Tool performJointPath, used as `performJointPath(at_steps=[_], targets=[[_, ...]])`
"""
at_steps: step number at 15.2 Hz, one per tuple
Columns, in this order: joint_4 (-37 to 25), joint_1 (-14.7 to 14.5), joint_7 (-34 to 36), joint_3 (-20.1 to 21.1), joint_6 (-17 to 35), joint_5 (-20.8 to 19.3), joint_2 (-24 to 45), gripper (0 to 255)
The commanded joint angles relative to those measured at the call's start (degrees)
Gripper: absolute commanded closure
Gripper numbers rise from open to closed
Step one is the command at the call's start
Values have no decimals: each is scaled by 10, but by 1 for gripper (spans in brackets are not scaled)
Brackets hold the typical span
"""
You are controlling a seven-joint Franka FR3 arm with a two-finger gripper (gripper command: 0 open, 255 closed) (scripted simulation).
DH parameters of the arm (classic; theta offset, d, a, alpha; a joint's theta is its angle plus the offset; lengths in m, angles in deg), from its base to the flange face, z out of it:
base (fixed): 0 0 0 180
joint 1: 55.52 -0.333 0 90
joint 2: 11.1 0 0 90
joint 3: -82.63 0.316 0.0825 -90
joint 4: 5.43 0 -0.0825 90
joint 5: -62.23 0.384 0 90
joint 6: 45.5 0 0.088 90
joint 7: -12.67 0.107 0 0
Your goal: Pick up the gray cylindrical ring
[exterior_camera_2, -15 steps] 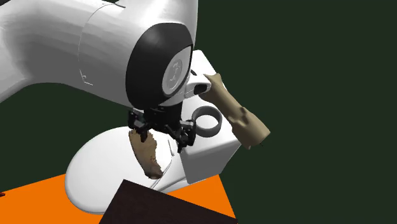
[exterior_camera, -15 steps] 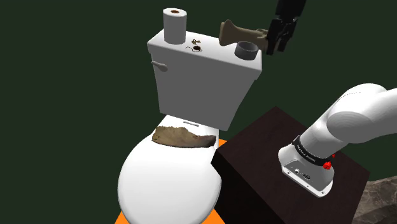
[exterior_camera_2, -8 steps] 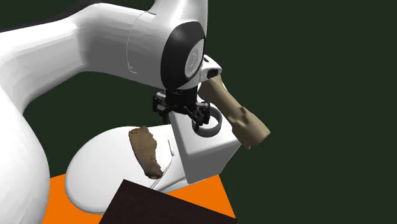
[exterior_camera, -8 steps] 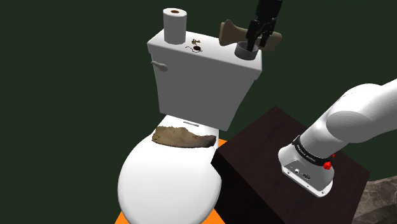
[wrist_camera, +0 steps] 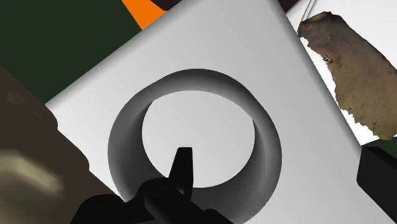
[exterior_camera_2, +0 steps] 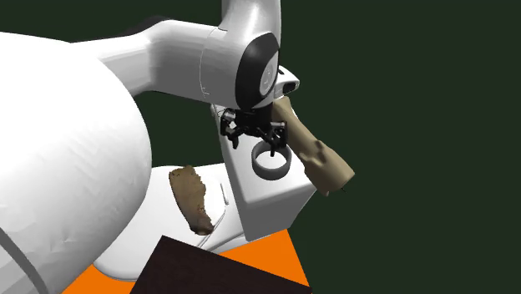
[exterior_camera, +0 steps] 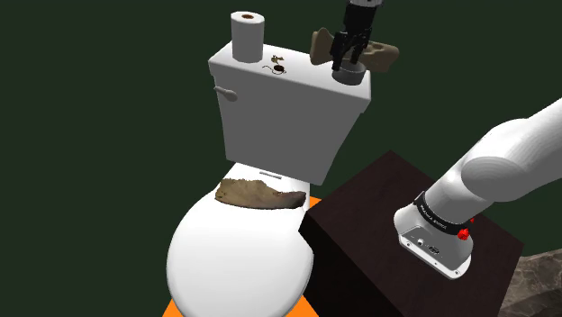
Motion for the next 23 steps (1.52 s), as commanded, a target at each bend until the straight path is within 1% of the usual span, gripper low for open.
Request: performJointPath(at_steps=[1, 4, 6, 7, 16, 23], targets=[[12, 0, 1, 1, 16, 0, 4, 0], [32, 0, 1, 0, 45, 0, 11, 0], [32, 0, 1, 0, 45, 0, 11, 0], [32, 0, 1, 0, 43, 0, 11, 255], [32, 0, 1, 0, 45, 0, 11, 255], [-10, 0, 1, 1, -11, 0, -2, 255]])
